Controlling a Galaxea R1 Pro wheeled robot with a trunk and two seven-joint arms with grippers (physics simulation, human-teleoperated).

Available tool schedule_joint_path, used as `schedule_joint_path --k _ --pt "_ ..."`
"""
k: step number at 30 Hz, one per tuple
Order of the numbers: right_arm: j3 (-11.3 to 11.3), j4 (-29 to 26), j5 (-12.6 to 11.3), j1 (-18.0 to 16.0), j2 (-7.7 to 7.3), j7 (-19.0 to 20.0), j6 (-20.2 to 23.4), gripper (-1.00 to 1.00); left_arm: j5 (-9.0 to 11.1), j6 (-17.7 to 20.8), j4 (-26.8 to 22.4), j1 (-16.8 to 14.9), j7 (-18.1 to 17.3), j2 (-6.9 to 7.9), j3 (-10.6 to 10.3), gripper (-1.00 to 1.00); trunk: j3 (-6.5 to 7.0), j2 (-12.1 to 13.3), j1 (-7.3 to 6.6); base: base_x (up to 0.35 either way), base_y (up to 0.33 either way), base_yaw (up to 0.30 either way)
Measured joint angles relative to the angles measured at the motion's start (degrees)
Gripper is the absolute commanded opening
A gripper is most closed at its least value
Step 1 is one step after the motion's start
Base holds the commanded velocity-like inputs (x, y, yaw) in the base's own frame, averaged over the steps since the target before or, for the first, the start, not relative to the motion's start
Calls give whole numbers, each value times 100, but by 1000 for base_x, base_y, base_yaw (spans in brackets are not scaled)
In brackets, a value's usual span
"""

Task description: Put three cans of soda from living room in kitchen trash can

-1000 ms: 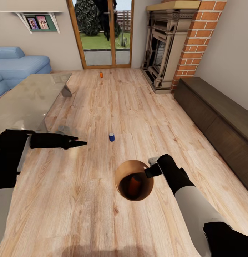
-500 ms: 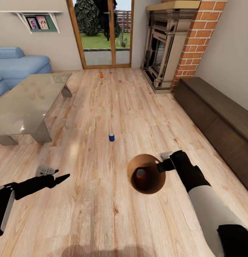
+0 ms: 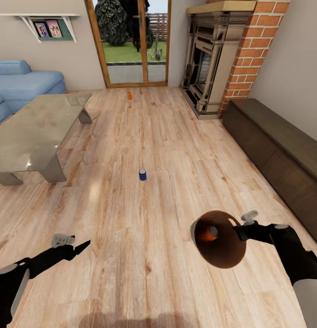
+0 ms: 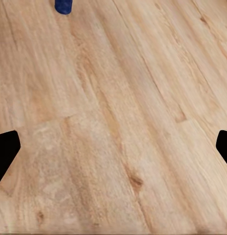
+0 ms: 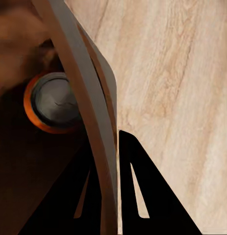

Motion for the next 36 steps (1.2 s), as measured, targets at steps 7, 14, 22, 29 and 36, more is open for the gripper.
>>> schedule_joint_path --k 7,14,22,29,36 --pt "-499 -58 -247 599 107 -25 -1567 -100 -51 -753 605 0 222 -38 -9 100 0 0 0 0 0 0" --pt "-603 -76 -871 1003 220 -78 -2333 -100 -49 -1041 922 1 796 -86 -16 100 1 0 0 7 0 0" --pt "-1052 -501 -1014 1094 236 -28 -2391 -100 -41 -1056 879 2 1663 -181 -38 100 1 0 0 240 0 0" --pt "-1063 -608 -974 1130 379 -72 -2346 -100 -38 -977 856 2 1724 -184 -37 100 0 0 0 320 0 0" --pt "-1056 -641 -991 1133 498 -92 -2324 -100 -62 -938 878 2 1740 -189 -37 100 1 0 0 325 0 0"
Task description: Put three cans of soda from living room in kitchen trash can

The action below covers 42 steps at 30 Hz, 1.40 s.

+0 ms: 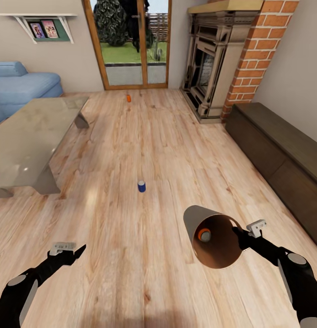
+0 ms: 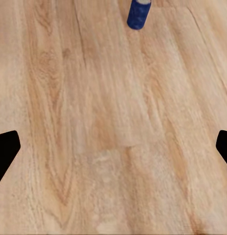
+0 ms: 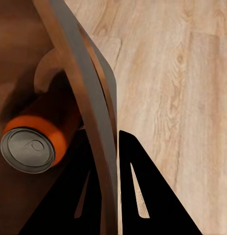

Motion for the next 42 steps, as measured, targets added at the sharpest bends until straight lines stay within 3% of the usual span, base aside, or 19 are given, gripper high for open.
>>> schedule_joint_path --k 20,35,42 --pt "-33 0 -15 1 143 7 8 -100 -15 -5 90 4 46 -3 -5 100 0 0 0 326 0 0" --pt "-28 2 -1 1 146 36 -4 -100 -21 -5 189 -1 86 -1 -5 100 0 0 0 326 0 -3" --pt "19 0 1 1 146 72 97 -100 -13 -10 306 -2 82 -1 -5 100 0 0 0 326 0 -185"
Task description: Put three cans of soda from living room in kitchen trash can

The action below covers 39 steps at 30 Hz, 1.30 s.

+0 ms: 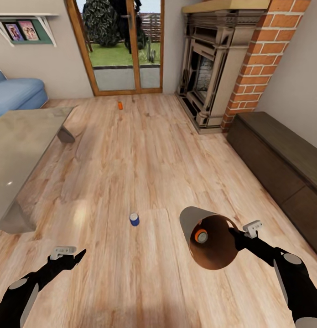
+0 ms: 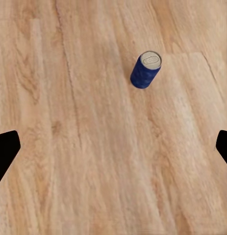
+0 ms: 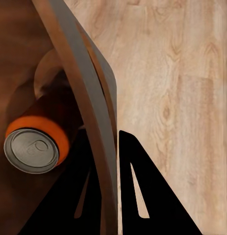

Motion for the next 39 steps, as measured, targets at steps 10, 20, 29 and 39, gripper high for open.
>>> schedule_joint_path --k 10,20,29,39 --pt "-1 -9 -15 -1 9 6 62 -100 -7 -37 19 0 11 0 0 100 0 0 0 326 0 -126" --pt "-1 -9 -22 -1 14 9 87 -100 -12 -40 28 0 76 -7 0 100 0 0 0 326 0 -158" --pt "-1 -9 -19 0 16 7 89 -100 -12 -40 30 0 78 -33 0 100 13 0 0 326 0 -200" --pt "-1 -1 -16 0 18 6 81 -100 -12 -47 30 0 78 -35 0 100 15 0 0 326 0 -24"
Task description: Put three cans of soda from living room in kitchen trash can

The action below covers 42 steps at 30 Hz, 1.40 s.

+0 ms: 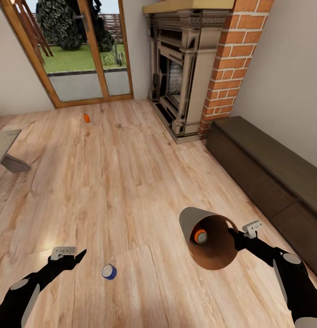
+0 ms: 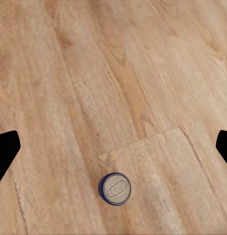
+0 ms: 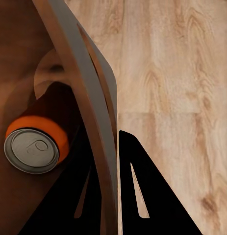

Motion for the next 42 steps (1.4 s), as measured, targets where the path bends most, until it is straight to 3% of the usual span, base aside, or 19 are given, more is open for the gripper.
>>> schedule_joint_path --k 9,18,21,22,25,27,28,29,30,31,32,33,34,39,40,42 --pt "-1 0 21 0 110 -7 7 -100 7 -26 233 0 5 0 0 100 0 0 0 303 0 -1" --pt "20 -21 24 0 114 -25 180 -100 27 39 255 0 100 -24 8 100 0 0 0 51 0 0" --pt "20 -174 77 0 113 -14 735 -100 51 634 72 -23 117 -103 9 100 -17 -39 22 4 0 0" --pt "20 -319 48 -3 112 -22 1056 -100 51 1011 0 -49 124 -140 9 100 -35 -79 43 2 0 0" --pt "35 -553 60 -14 103 -30 1580 -100 52 1530 -75 -150 144 -175 9 100 -89 -199 109 1 0 0" --pt "91 -815 110 -61 75 -29 2099 -100 45 2038 -106 -561 260 -193 6 100 -124 -279 153 0 0 0" --pt "141 -1028 157 -163 47 -13 2646 -100 29 2564 -67 -959 368 -195 1 100 -142 -319 175 0 0 0" --pt "160 -1175 194 -262 28 -30 2827 -100 35 2892 -21 -1273 430 -194 -3 100 -160 -359 197 0 0 0" --pt "230 -1403 280 -497 -9 -27 3473 -100 13 3523 143 -1709 565 -181 -11 100 -181 -399 219 0 0 0" --pt "274 -1538 274 -679 -30 -65 3654 -100 27 3815 235 -1974 652 -173 -14 100 -199 -440 241 0 0 0" --pt "426 -1672 398 -995 -79 -20 4249 -100 29 4222 383 -2272 836 -173 -18 100 -222 -479 263 0 0 0" --pt "514 -1737 428 -1194 -112 -9 4457 -100 19 4377 439 -2402 943 -174 -20 100 -245 -520 285 0 0 0" --pt "731 -1738 569 -1512 -188 14 4950 -100 19 4582 531 -2563 1154 -181 -22 100 -270 -560 307 0 0 0" --pt "1219 -1666 1173 -2566 -416 17 5348 -100 17 4673 695 -2796 1734 -191 -21 100 -400 -760 418 0 0 0" --pt "1330 -1739 1230 -2784 -443 17 5364 -100 15 4614 709 -2817 1801 -193 -19 100 -427 -800 439 0 0 0" --pt "1501 -1755 1114 -3179 -465 28 5362 -100 12 4512 725 -2836 1866 -196 -19 100 -478 -881 483 0 0 0"
